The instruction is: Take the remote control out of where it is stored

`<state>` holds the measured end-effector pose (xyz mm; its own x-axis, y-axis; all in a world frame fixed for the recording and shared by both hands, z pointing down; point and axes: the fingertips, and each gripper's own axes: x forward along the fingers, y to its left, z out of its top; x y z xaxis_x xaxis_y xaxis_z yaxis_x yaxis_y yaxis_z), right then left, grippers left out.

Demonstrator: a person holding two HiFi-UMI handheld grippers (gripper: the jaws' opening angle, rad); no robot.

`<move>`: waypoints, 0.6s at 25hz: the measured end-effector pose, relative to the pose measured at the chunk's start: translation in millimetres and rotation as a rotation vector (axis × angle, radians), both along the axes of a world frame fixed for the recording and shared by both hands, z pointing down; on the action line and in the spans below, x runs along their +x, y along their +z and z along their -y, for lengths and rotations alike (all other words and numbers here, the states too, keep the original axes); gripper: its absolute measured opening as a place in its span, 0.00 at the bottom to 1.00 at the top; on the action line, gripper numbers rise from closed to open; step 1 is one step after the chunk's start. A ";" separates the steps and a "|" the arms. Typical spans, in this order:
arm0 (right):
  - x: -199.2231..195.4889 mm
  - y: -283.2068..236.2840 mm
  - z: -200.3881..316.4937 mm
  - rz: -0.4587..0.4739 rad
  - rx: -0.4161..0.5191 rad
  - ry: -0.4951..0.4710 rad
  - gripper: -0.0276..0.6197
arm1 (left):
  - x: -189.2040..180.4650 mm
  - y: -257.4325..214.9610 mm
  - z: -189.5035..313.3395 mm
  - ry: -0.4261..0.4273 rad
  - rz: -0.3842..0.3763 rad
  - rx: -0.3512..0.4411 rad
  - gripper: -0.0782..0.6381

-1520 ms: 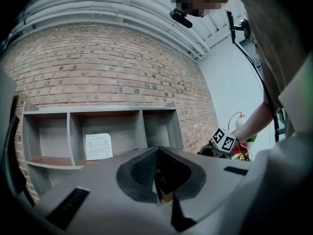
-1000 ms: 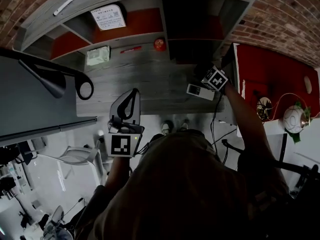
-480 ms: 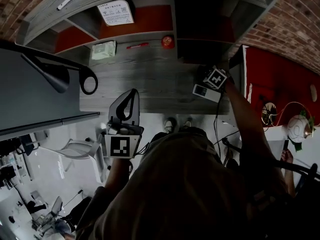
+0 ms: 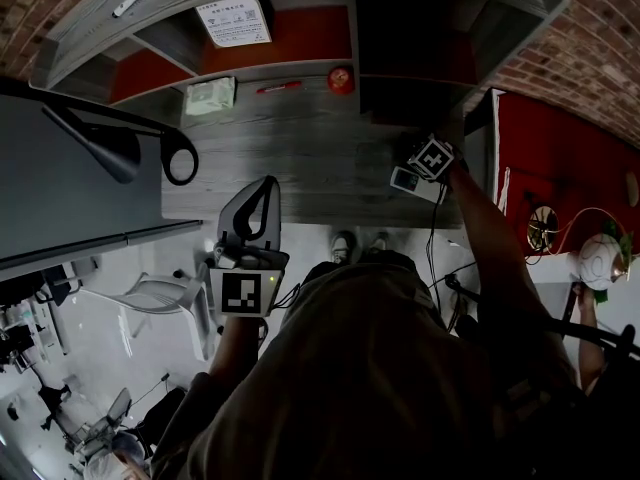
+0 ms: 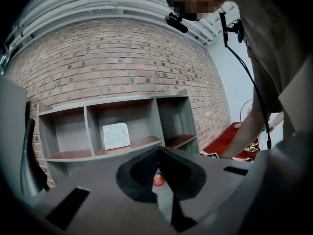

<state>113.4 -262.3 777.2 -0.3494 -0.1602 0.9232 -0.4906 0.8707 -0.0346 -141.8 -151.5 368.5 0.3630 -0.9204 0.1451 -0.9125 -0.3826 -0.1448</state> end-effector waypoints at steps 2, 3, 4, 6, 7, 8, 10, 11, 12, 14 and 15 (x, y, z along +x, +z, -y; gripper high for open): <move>1.1 2.2 -1.3 0.009 -0.009 0.016 0.42 | -0.3 1.3 0.0 0.000 0.001 -0.005 0.12; 1.8 3.5 -2.2 0.008 -0.010 0.018 0.42 | -0.5 2.2 -0.2 0.000 0.002 -0.010 0.12; 2.6 5.2 -2.9 0.005 -0.010 0.018 0.43 | -0.8 3.0 -0.4 -0.001 0.003 -0.013 0.12; 4.7 8.2 -2.8 0.003 -0.009 0.029 0.43 | -1.4 4.5 -0.2 -0.003 0.006 -0.017 0.12; 5.7 9.0 -2.7 0.005 -0.011 0.039 0.43 | -1.3 5.1 0.0 -0.003 0.006 -0.018 0.12; 6.3 9.7 -2.7 0.010 -0.013 0.049 0.43 | -1.0 5.6 0.0 -0.004 0.005 -0.019 0.12; 6.3 10.6 -2.4 0.015 -0.012 0.057 0.43 | -0.3 6.5 -0.1 -0.005 0.001 -0.019 0.12; 6.1 10.8 -2.4 0.015 -0.013 0.058 0.43 | -0.3 7.0 -0.1 -0.005 0.001 -0.019 0.12; 5.5 10.9 -2.6 0.018 -0.015 0.061 0.43 | -0.6 7.3 -0.1 -0.004 0.002 -0.020 0.12; 3.6 11.1 -4.1 0.029 -0.025 0.068 0.43 | -1.2 7.3 -0.3 -0.001 0.003 -0.019 0.12; 3.1 10.9 -5.0 0.031 -0.028 0.070 0.43 | -1.5 7.2 -0.5 0.001 0.004 -0.020 0.12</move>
